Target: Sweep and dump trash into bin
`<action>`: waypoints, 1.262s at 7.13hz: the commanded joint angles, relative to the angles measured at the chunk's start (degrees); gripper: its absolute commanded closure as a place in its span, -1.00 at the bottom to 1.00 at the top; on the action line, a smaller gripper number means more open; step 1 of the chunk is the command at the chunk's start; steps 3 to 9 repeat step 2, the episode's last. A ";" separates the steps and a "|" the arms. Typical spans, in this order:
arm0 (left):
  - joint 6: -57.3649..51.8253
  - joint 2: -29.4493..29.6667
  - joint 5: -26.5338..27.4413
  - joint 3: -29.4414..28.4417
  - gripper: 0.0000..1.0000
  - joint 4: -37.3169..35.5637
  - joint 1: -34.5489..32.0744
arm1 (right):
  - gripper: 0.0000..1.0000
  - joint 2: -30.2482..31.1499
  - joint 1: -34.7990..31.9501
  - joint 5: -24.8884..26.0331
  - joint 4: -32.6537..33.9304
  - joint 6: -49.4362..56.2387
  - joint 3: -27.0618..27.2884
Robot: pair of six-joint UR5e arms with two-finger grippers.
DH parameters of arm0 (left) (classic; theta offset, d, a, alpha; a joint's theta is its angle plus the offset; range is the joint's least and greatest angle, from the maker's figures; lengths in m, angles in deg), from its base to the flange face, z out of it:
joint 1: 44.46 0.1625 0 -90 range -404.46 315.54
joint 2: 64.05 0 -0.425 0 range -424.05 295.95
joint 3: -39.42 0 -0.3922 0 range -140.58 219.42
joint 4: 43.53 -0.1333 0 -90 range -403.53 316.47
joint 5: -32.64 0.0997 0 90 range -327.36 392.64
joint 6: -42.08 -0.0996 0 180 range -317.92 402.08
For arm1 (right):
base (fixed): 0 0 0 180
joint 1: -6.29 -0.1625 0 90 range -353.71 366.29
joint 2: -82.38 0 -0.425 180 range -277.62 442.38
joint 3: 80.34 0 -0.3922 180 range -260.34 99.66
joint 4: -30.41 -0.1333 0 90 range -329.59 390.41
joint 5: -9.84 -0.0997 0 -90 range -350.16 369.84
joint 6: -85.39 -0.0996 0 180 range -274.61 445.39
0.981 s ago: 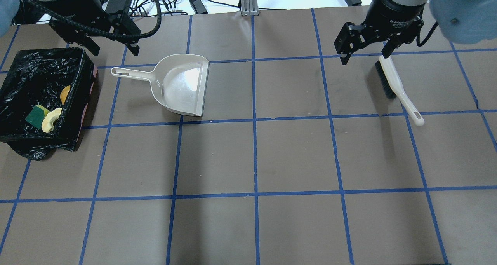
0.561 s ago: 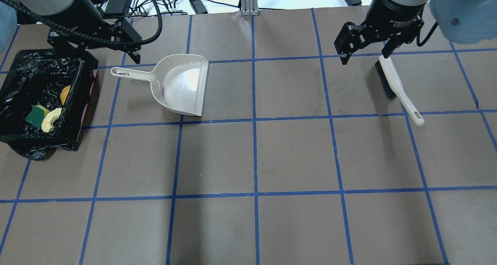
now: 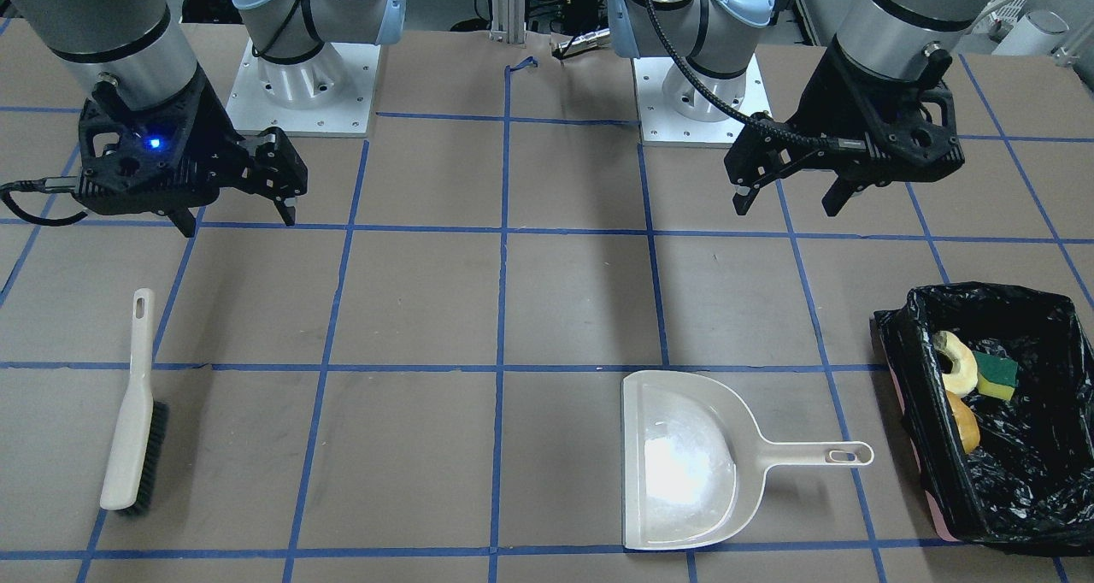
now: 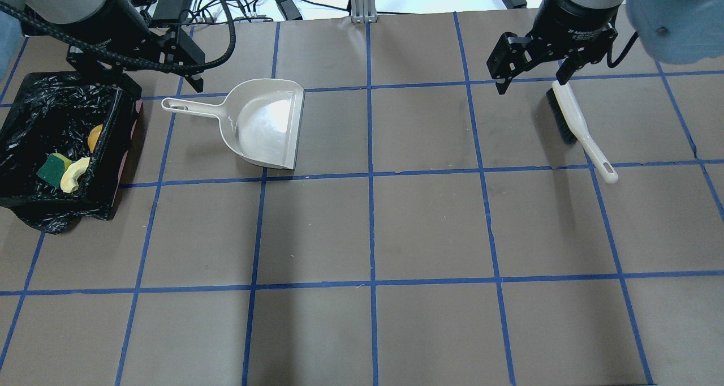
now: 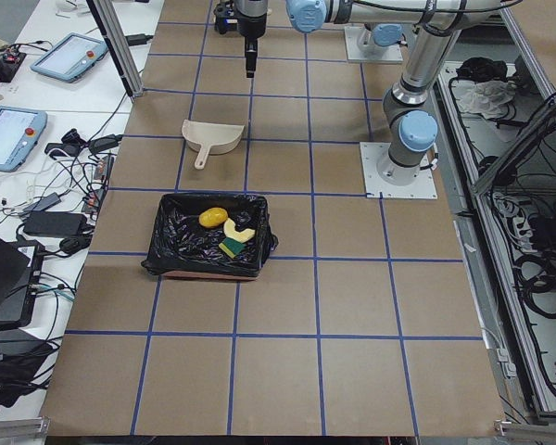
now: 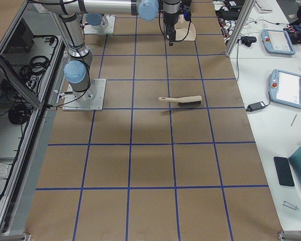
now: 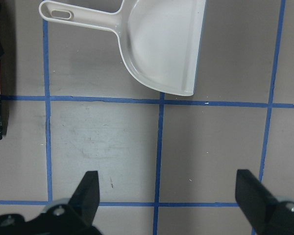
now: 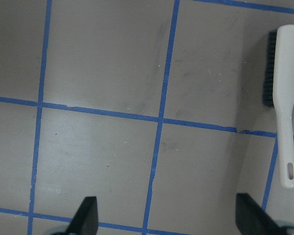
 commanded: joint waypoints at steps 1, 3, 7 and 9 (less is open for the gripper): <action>-2.59 -0.14 1.37 0.02 -1.00 0.00 0.00 | -1.00 0.00 0.00 0.51 0.00 0.09 0.00; -3.22 -0.14 1.74 0.20 -1.00 0.00 0.00 | -1.00 0.00 0.00 0.51 0.09 0.70 0.00; -3.22 -0.14 1.74 0.20 -1.00 0.00 0.00 | -1.00 0.00 0.00 0.51 0.09 0.70 0.00; -3.22 -0.14 1.74 0.20 -1.00 0.00 0.00 | -1.00 0.00 0.00 0.51 0.09 0.70 0.00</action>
